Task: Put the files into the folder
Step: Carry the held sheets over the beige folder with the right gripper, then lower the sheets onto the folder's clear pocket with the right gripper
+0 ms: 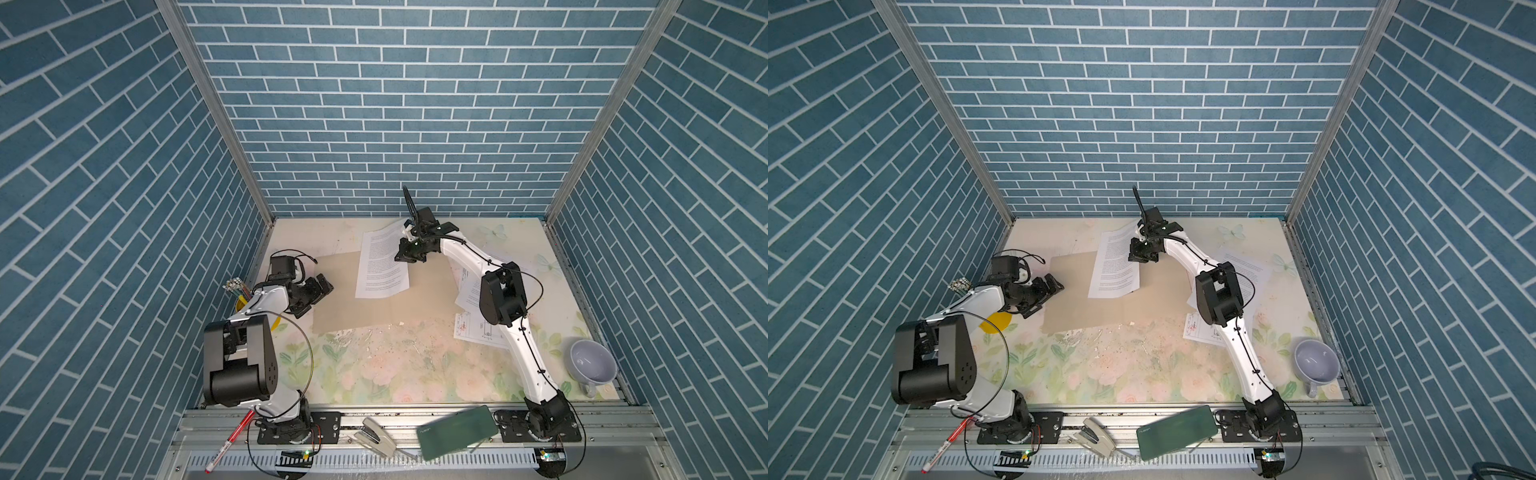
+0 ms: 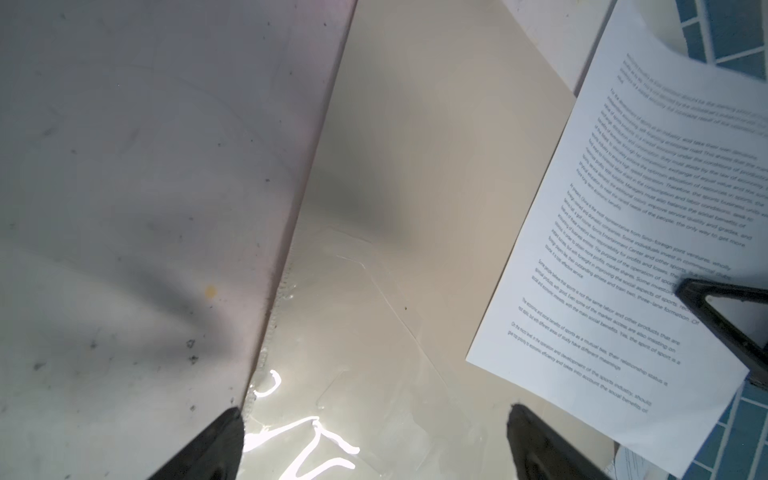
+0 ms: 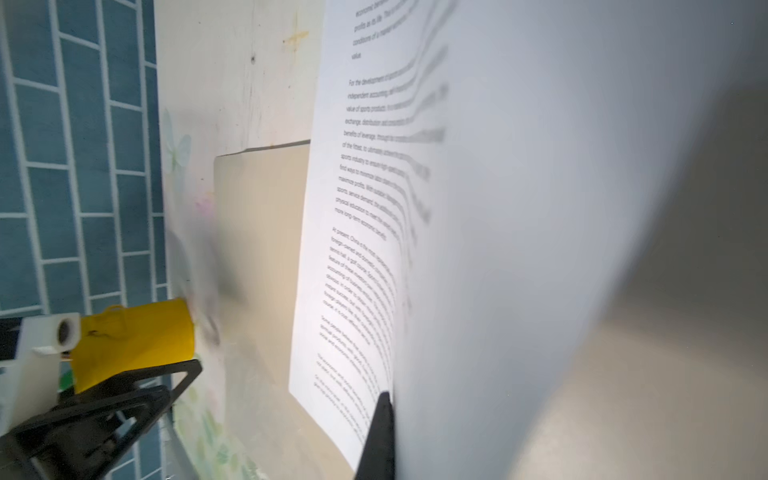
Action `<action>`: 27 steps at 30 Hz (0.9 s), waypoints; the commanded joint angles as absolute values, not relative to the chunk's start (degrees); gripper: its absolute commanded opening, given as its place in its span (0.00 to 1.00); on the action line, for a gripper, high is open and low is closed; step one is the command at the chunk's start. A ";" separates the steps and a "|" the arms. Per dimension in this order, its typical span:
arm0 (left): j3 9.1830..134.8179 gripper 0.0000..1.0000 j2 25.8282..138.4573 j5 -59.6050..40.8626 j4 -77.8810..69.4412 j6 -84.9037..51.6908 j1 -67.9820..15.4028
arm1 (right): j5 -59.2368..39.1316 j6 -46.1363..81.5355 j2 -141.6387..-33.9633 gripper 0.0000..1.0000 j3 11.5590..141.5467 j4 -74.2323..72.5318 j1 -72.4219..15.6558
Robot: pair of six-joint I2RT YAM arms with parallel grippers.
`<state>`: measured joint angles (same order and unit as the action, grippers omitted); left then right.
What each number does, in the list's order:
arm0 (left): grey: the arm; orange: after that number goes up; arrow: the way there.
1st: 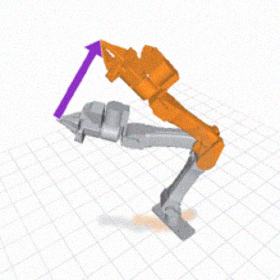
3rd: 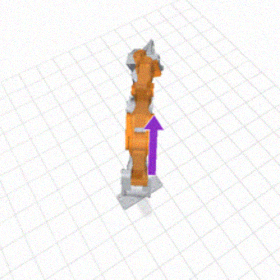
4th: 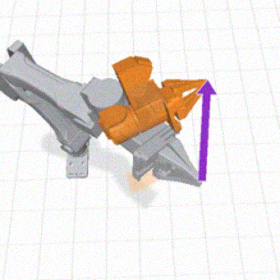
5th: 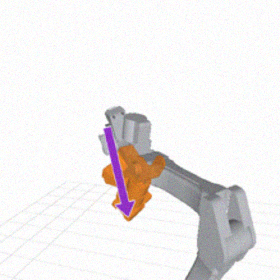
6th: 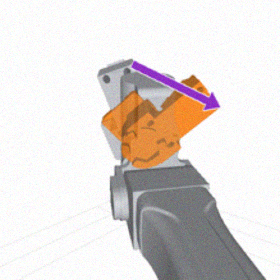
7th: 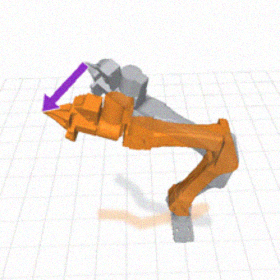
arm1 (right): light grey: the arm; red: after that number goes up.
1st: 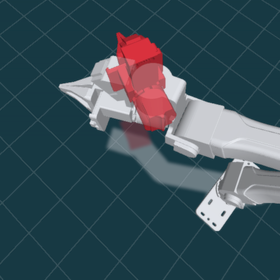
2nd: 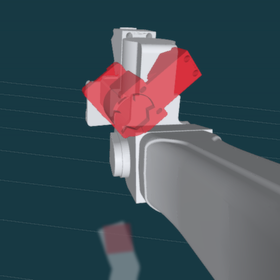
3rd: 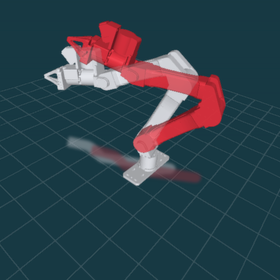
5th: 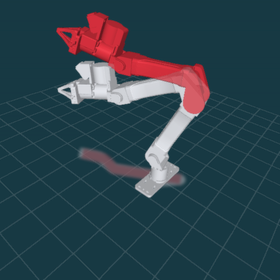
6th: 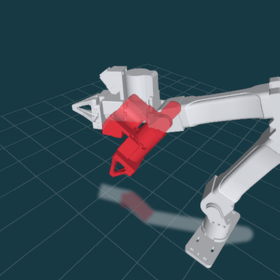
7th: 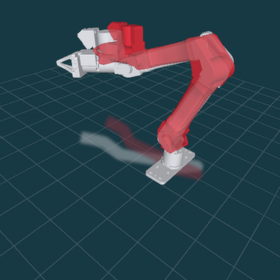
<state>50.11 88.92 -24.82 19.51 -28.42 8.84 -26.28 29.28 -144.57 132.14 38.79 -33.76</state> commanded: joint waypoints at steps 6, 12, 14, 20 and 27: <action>51.40 1.00 90.62 -26.13 24.87 -23.84 10.44 | -25.46 9.35 -144.02 0.02 130.47 33.63 -34.79; 50.98 1.00 89.84 -26.05 26.36 -23.64 11.51 | -29.18 4.77 -143.60 0.05 130.37 30.25 -36.33; 51.56 1.00 90.73 -26.31 27.59 -23.40 11.57 | -30.97 3.25 -143.87 0.05 130.31 29.03 -36.86; 52.29 1.00 92.11 -26.49 28.99 -22.54 11.60 | -31.37 1.64 -144.45 0.05 130.80 26.17 -37.53; 52.30 1.00 93.52 -27.92 28.27 -22.37 11.69 | -31.18 0.75 -145.91 0.05 132.75 23.64 -38.29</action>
<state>51.22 92.44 -26.87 27.31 -23.29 11.35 -30.20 4.38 -144.59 131.61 25.56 -37.87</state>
